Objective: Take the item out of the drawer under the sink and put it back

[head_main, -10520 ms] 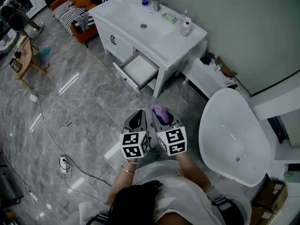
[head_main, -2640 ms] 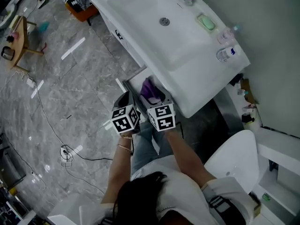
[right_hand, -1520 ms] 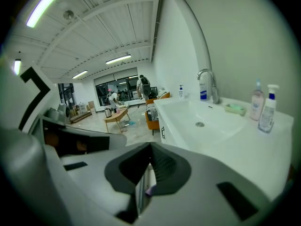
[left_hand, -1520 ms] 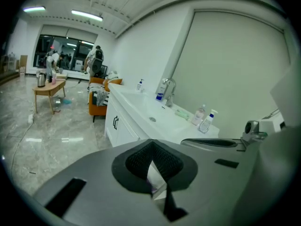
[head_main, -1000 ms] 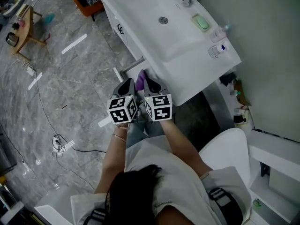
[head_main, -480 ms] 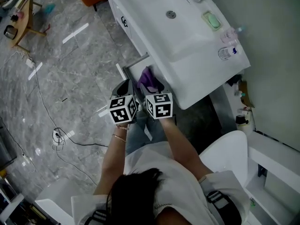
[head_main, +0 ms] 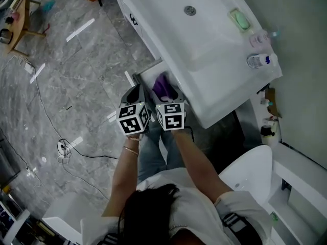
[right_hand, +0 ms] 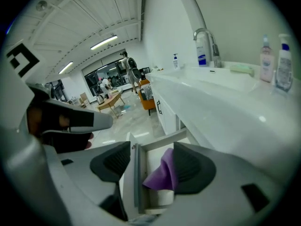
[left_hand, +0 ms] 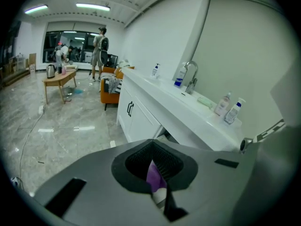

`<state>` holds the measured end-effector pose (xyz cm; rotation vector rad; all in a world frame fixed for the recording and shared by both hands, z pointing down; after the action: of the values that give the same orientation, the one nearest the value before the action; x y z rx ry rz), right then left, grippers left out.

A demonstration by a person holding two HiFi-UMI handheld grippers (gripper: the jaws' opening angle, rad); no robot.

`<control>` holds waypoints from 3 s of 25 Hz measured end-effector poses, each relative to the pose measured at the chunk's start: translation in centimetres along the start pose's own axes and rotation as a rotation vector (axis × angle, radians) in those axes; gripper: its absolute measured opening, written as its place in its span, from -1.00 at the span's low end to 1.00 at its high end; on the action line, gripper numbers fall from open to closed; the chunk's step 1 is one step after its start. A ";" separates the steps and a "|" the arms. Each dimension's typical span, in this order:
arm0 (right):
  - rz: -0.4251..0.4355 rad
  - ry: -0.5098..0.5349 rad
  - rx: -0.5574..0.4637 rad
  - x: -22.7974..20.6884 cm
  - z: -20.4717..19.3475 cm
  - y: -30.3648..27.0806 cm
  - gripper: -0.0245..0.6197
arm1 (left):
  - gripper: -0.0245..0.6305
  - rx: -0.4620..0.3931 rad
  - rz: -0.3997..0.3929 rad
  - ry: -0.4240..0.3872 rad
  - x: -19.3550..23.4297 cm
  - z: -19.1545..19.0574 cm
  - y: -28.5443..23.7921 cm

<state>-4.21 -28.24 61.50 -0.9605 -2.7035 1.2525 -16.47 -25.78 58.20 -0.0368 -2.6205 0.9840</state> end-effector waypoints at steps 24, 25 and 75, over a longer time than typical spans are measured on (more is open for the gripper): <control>-0.115 0.001 0.161 -4.4 -6.8 -11.6 0.03 | -0.92 0.052 -0.005 0.043 3.6 -3.6 -8.5; -0.114 0.003 0.174 -4.6 -7.0 -12.0 0.03 | -0.92 0.049 -0.002 0.045 3.7 -3.5 -8.9; 0.047 0.254 -0.141 3.1 2.6 2.6 -0.60 | -0.92 -0.025 0.050 0.020 1.6 0.5 0.5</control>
<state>-6.02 -27.13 57.22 -1.1186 -2.6089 0.8848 -18.19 -25.51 58.01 -0.1176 -2.6251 0.9627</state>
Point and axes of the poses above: the fingertips, and each gripper's own axes: y backward along the fingers, x to its left, z out of its top, the point moved 6 cm from there along y, backward along the fingers, and after that the axes turned 2 degrees about -y, right-handed, at the moved point
